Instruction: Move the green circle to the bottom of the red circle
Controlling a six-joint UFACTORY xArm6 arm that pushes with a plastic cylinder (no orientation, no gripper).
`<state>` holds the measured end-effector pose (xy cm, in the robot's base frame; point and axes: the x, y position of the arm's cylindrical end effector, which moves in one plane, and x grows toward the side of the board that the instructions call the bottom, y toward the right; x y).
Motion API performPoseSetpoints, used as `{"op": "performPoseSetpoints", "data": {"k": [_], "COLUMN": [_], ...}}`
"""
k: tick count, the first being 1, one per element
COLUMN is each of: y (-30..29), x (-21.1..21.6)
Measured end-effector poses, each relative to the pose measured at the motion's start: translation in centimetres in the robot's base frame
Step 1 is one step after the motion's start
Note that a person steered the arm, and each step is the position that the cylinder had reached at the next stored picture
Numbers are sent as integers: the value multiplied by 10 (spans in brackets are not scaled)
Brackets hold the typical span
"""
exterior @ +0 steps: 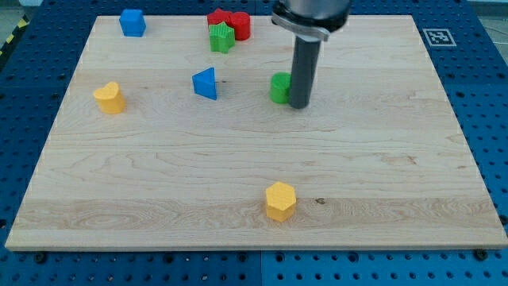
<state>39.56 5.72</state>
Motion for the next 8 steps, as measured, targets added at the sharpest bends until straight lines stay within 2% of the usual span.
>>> {"op": "performPoseSetpoints", "data": {"k": [1,2,5,8], "y": [-10,5,-3,-42], "x": [-29,-18,-4,-4]}}
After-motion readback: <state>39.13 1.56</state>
